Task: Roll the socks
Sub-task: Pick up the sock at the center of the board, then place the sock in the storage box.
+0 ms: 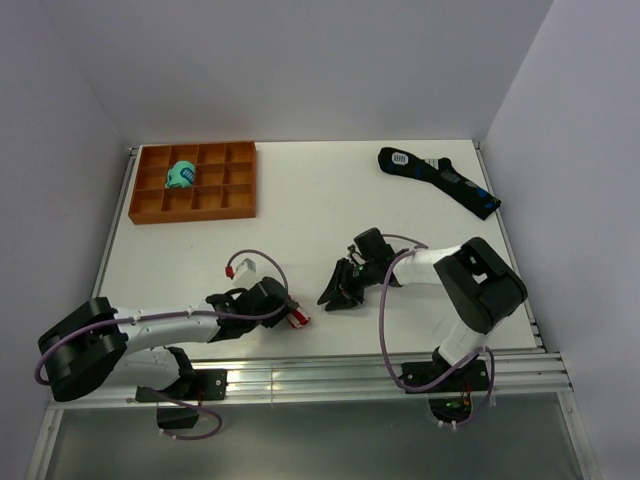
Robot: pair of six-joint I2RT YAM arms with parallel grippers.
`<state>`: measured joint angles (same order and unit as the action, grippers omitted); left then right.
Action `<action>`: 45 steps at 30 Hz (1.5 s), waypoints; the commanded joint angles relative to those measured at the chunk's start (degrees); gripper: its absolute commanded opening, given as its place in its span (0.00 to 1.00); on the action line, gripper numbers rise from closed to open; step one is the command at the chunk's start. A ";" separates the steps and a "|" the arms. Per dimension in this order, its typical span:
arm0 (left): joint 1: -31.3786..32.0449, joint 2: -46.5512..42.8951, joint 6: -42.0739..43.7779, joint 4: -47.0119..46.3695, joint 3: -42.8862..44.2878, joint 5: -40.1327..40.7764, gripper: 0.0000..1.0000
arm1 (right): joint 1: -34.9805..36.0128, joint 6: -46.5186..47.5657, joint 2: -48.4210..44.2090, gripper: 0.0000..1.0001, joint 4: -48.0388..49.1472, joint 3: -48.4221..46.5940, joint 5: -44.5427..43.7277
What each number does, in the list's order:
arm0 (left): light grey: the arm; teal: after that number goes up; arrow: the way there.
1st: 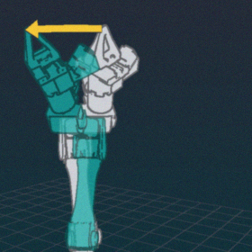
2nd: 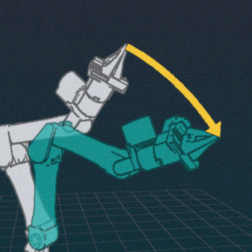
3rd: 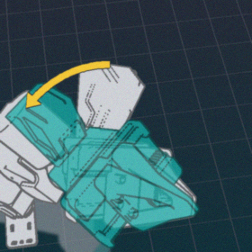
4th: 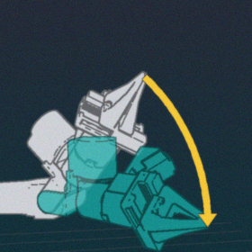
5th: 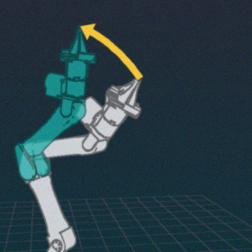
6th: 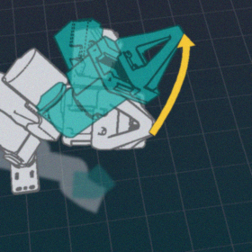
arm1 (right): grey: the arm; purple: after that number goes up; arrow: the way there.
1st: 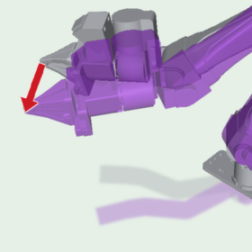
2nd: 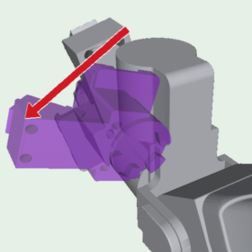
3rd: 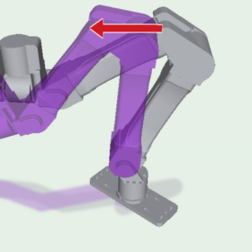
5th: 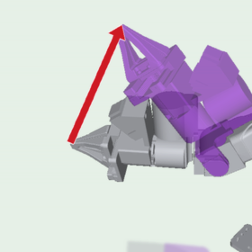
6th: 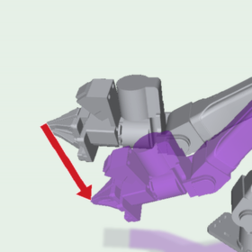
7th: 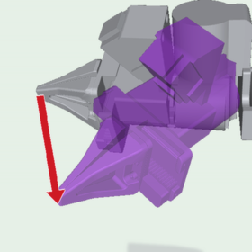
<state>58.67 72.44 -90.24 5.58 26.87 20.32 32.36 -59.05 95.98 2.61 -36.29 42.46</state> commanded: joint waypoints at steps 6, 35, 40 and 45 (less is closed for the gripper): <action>-1.72 -6.61 3.49 8.91 3.01 3.59 0.00 | -1.60 8.24 -4.75 0.40 -14.82 -7.38 -6.85; -42.50 17.19 21.08 16.82 48.17 -6.34 0.00 | -2.21 25.12 -20.31 0.39 -33.01 -14.42 -20.74; -43.12 26.86 17.03 19.73 56.09 -4.50 0.00 | -2.30 26.79 -22.15 0.39 -33.37 -13.98 -21.28; -44.35 32.14 15.00 16.48 57.75 -5.02 0.00 | -2.30 28.37 -22.95 0.39 -33.46 -13.19 -21.36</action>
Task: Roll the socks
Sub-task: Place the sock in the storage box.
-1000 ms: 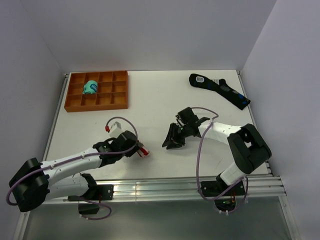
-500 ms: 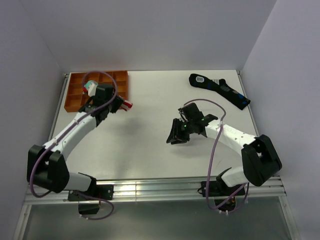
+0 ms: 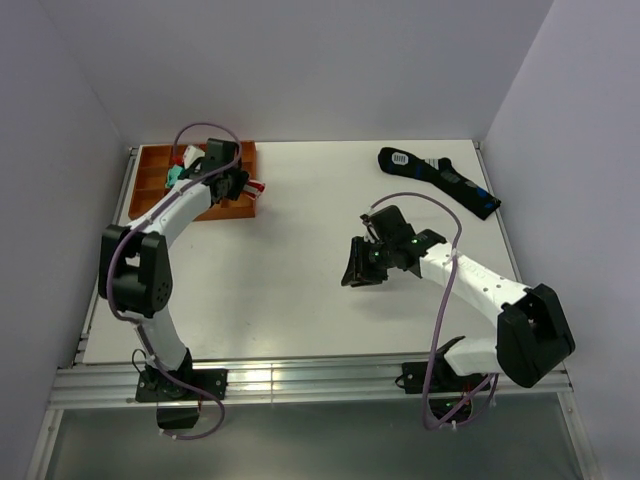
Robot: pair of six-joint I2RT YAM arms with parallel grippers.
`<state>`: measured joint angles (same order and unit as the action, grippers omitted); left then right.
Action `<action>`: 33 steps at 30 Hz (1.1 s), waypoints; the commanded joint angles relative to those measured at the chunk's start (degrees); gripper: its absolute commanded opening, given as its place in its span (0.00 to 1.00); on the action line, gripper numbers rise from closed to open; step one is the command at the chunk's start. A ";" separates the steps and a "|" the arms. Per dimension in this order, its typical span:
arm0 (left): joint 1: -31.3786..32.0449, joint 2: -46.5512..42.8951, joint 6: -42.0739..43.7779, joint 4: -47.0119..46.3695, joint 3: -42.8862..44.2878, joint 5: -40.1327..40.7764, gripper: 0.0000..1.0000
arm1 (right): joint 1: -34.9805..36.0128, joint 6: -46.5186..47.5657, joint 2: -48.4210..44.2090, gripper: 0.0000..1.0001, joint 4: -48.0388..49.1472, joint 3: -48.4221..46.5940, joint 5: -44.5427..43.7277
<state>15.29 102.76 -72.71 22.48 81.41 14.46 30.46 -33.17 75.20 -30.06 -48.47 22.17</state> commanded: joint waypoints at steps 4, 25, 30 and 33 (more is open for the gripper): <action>-2.01 4.73 -1.83 -4.09 3.15 -0.48 0.00 | -0.40 3.28 -2.60 0.39 -0.70 -0.40 -1.52; -6.15 14.40 -0.77 -3.94 7.63 -2.95 0.00 | -0.40 5.04 -0.05 0.39 1.94 1.10 -1.17; -6.24 15.01 -0.68 -1.57 8.15 -1.80 0.00 | -0.40 5.66 0.91 0.39 2.03 0.83 -1.08; -6.32 16.24 -0.68 2.64 9.91 -0.66 0.00 | -0.40 5.83 1.27 0.39 2.20 0.83 -1.26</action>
<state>9.19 117.86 -73.12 20.99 88.18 11.53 30.46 -28.67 76.20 -29.58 -47.57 21.63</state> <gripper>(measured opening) 0.373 0.389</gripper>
